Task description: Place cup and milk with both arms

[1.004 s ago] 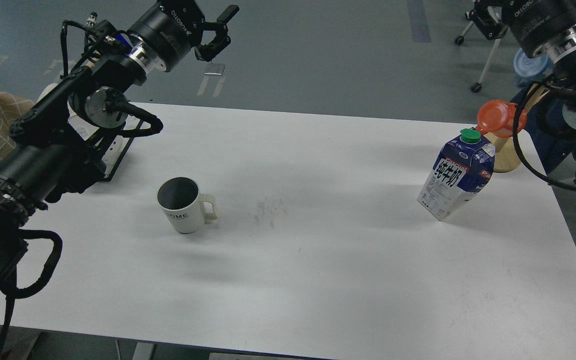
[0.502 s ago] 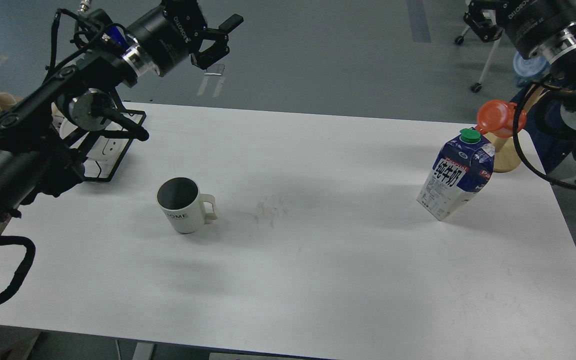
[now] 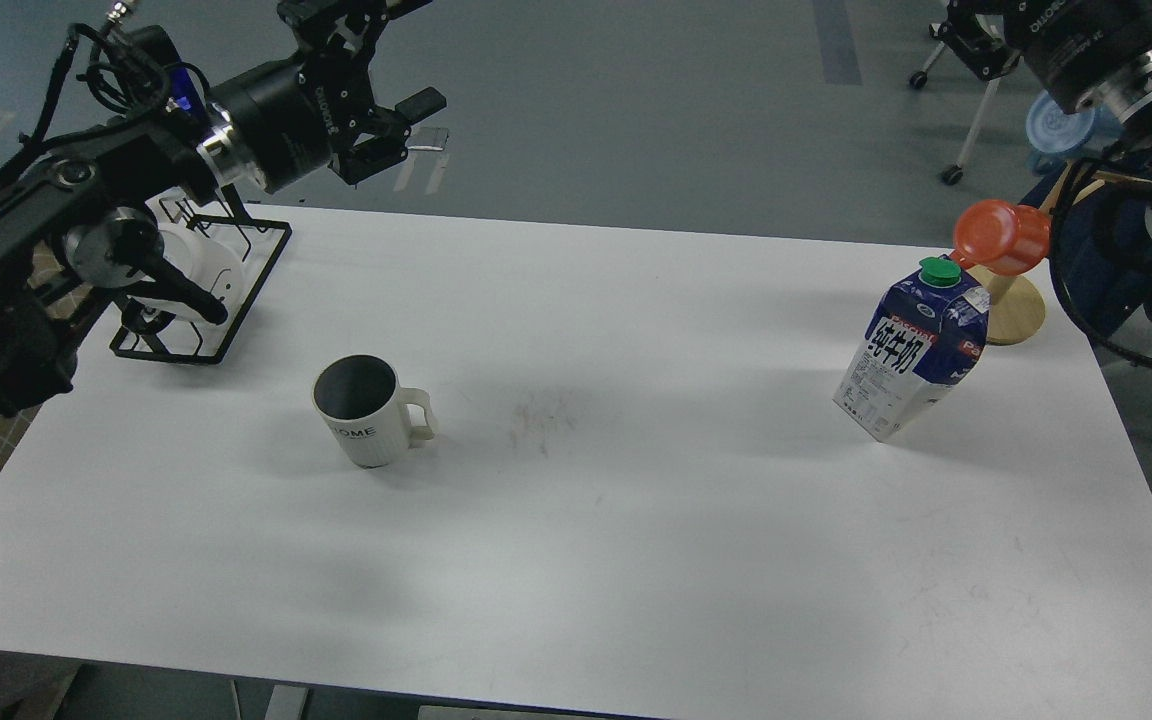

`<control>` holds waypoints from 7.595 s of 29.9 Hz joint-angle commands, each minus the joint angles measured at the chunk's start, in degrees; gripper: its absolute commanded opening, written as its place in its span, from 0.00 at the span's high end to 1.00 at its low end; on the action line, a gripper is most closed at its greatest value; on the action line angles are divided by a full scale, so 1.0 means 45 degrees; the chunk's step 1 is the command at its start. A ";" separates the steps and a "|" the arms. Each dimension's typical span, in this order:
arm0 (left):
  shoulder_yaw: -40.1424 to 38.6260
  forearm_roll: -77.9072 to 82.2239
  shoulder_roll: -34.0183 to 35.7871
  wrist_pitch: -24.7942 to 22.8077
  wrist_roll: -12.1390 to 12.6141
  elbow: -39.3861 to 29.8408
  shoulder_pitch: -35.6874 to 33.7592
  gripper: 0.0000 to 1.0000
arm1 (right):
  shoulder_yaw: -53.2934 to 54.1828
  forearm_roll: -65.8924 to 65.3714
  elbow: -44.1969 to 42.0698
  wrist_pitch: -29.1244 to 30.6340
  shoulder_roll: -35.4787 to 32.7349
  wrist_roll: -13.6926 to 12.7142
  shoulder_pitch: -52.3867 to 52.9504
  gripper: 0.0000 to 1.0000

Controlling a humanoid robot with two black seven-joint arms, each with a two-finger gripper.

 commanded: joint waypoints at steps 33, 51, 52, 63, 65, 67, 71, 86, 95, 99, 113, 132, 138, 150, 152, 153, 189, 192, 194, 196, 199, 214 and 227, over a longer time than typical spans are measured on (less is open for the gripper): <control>0.5337 0.9915 0.3468 0.0005 0.0899 -0.2263 0.0033 0.02 | 0.0637 0.0056 0.0583 0.0000 0.0045 0.0452 -0.0908 0.00; 0.6079 1.0188 0.2101 0.0005 0.0821 -0.0739 0.0072 0.02 | 0.0657 0.0056 0.0602 0.0000 -0.0033 0.0452 -0.0927 0.00; 0.6079 1.0188 0.2101 0.0005 0.0821 -0.0739 0.0072 0.02 | 0.0657 0.0056 0.0602 0.0000 -0.0053 0.0452 -0.0927 0.00; 0.6060 1.0169 0.2101 0.0005 0.0782 -0.0758 0.0404 0.04 | 0.0676 0.0056 0.0602 0.0000 -0.0112 0.0452 -0.1005 0.00; 0.6060 1.0169 0.2101 0.0005 0.0762 -0.0758 0.0424 0.05 | 0.0676 0.0056 0.0602 0.0000 -0.0112 0.0452 -0.1005 0.00; 0.6040 1.0149 0.2081 0.0005 0.0742 -0.0758 0.0424 0.06 | 0.0676 0.0056 0.0602 0.0000 -0.0112 0.0452 -0.1005 0.00; 0.6040 1.0149 0.2081 0.0005 0.0723 -0.0758 0.0443 0.06 | 0.0676 0.0056 0.0602 0.0000 -0.0112 0.0452 -0.1005 0.00; 0.6196 1.0051 0.2081 0.0005 0.0762 -0.0758 0.0541 1.00 | 0.0676 0.0056 0.0602 0.0000 -0.0248 0.0452 -0.1102 0.00; 0.6119 1.0032 0.2022 0.0005 0.0840 -0.0778 0.0346 1.00 | 0.0696 0.0056 0.0602 0.0000 -0.0268 0.0452 -0.1122 0.00; 0.6099 1.0032 0.2139 0.0005 0.0821 -0.1148 -0.0395 1.00 | 0.0715 0.0056 0.0602 0.0000 -0.0287 0.0452 -0.1142 0.00; 0.6255 1.0422 -0.0963 0.0005 0.1464 -0.1755 -0.3541 1.00 | 0.0754 0.0037 0.0563 0.0000 -0.0346 0.0413 -0.0010 0.00; 1.0317 1.0794 -0.5536 0.0005 0.1875 0.0295 -0.5865 1.00 | 0.0754 0.0037 0.0583 0.0000 -0.0229 0.0393 0.0167 0.00; 1.0611 1.0794 -0.6122 0.0005 0.1914 0.0980 -0.5748 1.00 | 0.0715 0.0037 0.0563 0.0000 -0.0307 0.0413 0.0069 0.00; 1.1489 1.0794 -0.6454 0.0005 0.1895 0.0980 -0.5650 1.00 | 0.0715 0.0056 0.0583 0.0000 -0.0424 0.0413 -0.0009 0.00; 1.1509 1.0794 -0.6454 0.0005 0.1895 0.0961 -0.5650 1.00 | 0.0715 0.0056 0.0583 0.0000 -0.0521 0.0413 -0.0029 0.00; 1.1509 1.0794 -0.6435 0.0005 0.1895 0.0922 -0.5631 1.00 | 0.0715 0.0056 0.0583 0.0000 -0.0599 0.0413 -0.0048 0.00; 0.8857 0.6168 -0.3721 0.0005 0.1719 0.1584 -0.7819 0.03 | 0.0657 -0.0061 0.0719 0.0000 -0.1672 0.0432 -0.0166 0.00; 0.7235 0.5112 -0.3194 0.0005 0.1816 0.1937 -0.7604 0.03 | 0.0598 -0.0917 0.1148 0.0000 -0.2551 0.0452 -0.0146 0.00; 0.6085 0.4236 -0.2590 0.0005 0.1817 0.2403 -0.7215 0.03 | 0.0598 -0.2747 0.1809 0.0000 -0.3428 0.0452 -0.0146 0.00; 0.5516 0.3648 -0.2509 0.0005 0.1856 0.2697 -0.6941 0.03 | 0.0598 -0.3631 0.2260 0.0000 -0.3743 0.0471 -0.0204 0.00; 0.4248 0.1603 -0.2567 0.0005 0.1914 0.3652 -0.6414 0.03 | 0.0521 -0.5386 0.3527 0.0000 -0.4891 0.0743 -0.0476 0.00; 0.3677 -0.1491 -0.2704 0.0005 0.1739 0.4418 -0.5066 0.03 | 0.0422 -1.3394 0.8667 -0.3637 -1.0013 0.2553 -0.5044 0.00; 0.3677 -0.1433 -0.2957 0.0005 0.1739 0.4418 -0.4928 0.03 | 0.0422 -1.8045 0.9333 -0.9930 -0.9411 0.2553 -1.0045 0.00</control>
